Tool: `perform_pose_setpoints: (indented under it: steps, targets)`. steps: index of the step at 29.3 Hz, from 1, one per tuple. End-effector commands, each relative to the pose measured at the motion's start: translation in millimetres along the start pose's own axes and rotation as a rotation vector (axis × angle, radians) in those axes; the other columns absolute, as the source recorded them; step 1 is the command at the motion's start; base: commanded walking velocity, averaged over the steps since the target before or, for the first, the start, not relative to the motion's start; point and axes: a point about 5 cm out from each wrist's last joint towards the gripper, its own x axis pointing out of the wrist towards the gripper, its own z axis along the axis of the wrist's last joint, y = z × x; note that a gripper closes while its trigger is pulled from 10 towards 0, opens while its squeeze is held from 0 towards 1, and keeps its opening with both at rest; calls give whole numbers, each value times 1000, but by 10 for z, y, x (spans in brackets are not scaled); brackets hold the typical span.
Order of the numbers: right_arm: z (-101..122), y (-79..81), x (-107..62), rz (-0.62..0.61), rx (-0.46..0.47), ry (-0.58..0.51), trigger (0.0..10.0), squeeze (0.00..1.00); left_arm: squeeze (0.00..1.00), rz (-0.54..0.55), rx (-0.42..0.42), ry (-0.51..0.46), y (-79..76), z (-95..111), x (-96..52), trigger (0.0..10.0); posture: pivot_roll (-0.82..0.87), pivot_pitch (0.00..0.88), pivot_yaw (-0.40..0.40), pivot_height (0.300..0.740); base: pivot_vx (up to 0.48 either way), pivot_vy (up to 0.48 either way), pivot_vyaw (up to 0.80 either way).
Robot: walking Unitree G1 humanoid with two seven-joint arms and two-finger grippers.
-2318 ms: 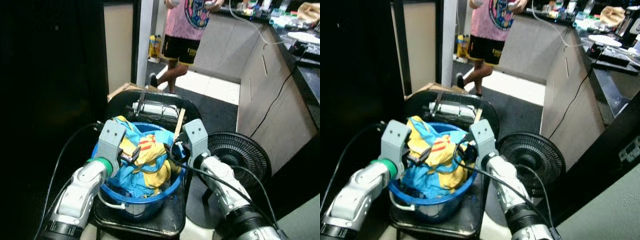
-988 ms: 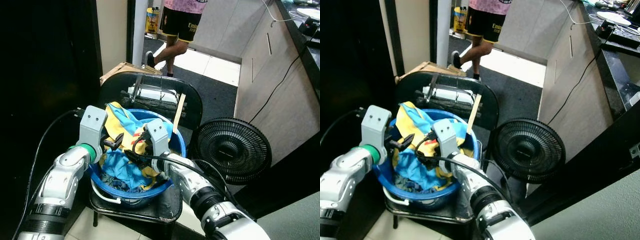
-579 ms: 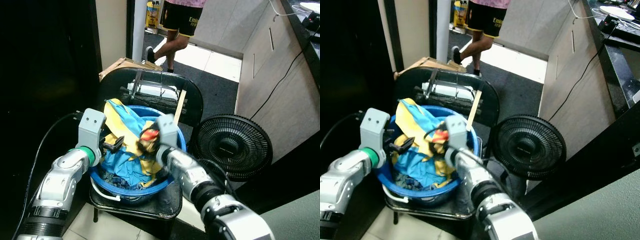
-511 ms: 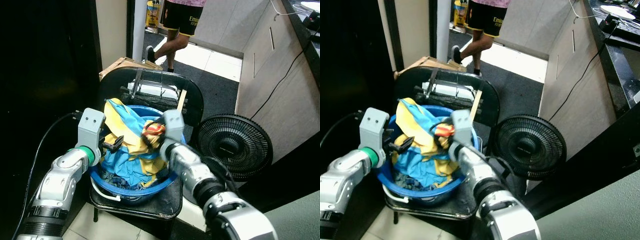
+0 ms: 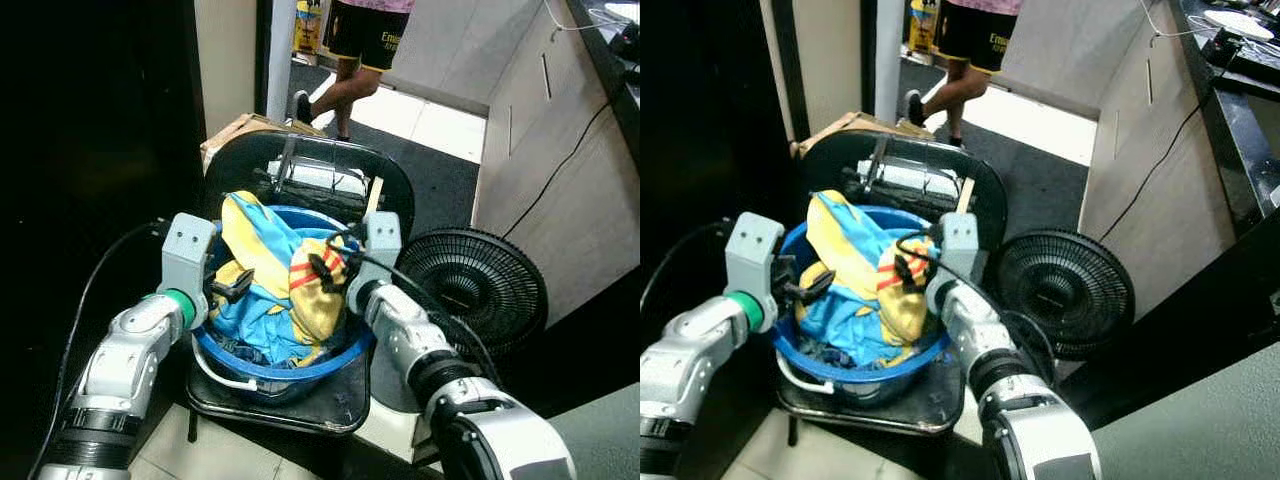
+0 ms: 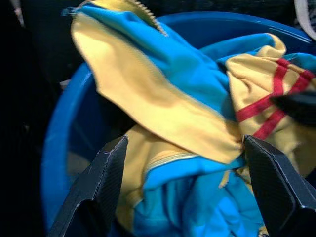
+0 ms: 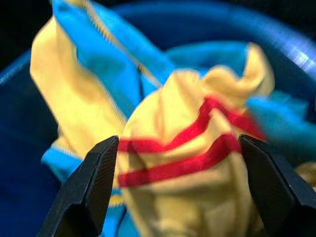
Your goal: Clothes washing
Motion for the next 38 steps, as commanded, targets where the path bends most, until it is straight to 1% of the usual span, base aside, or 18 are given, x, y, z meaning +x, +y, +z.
perform_pose_setpoints:
  steps: [1, 2, 3, 5, 8, 10, 12, 14, 24, 25, 38]
  targets:
    - [-130, -76, -42, -37, 27, 46, 10000, 0, 0, -24, -7, 31, -48, -67, 7, 10000, 54, 264, -72, 740, 0, 0, 0]
    - [-167, -108, -54, -73, 37, 64, 10000, 0, 0, -29, -2, 35, -53, -75, 5, 10000, 60, 267, -71, 740, 0, 0, 0]
    - [-167, -108, -54, -73, 37, 64, 10000, 0, 0, -29, -2, 35, -53, -75, 5, 10000, 60, 267, -71, 740, 0, 0, 0]
    - [-206, -169, -76, -130, 50, 79, 10000, 0, 0, -33, 2, 40, -60, -84, 0, 10000, 62, 269, -68, 740, 0, 0, 0]
    - [-213, -189, -84, -143, 61, 79, 10000, 0, 0, -35, 2, 41, -62, -86, -1, 10000, 62, 269, -68, 740, 0, 0, 0]
    - [-231, -238, -102, -176, 19, 95, 10000, 0, 0, -40, 7, 42, -62, -80, 4, 10000, 62, 273, -61, 740, 0, 0, 0]
    - [-244, -260, -114, -184, -32, 104, 10000, 0, 0, -46, 11, 42, -61, -66, 12, 10000, 63, 280, -57, 740, 0, 0, 0]
    - [-270, -260, -121, -182, -50, 113, 10000, 0, 0, -48, 10, 42, -54, -56, 15, 10000, 63, 287, -52, 740, 0, 0, 0]
    - [-360, -286, -156, -200, -44, 138, 10000, 0, 0, -57, 5, 44, -76, -57, 32, 10000, 68, 299, -48, 740, 0, 0, 0]
    - [-373, -303, -166, -210, -43, 141, 0, 0, 0, -58, 5, 45, -80, -59, 35, 10000, 69, 302, -48, 740, 0, 0, 0]
    - [-361, -379, -193, -238, -45, 133, 0, 0, 0, -57, 7, 42, -87, -66, 49, 10000, 59, 292, -50, 740, 0, 0, 0]
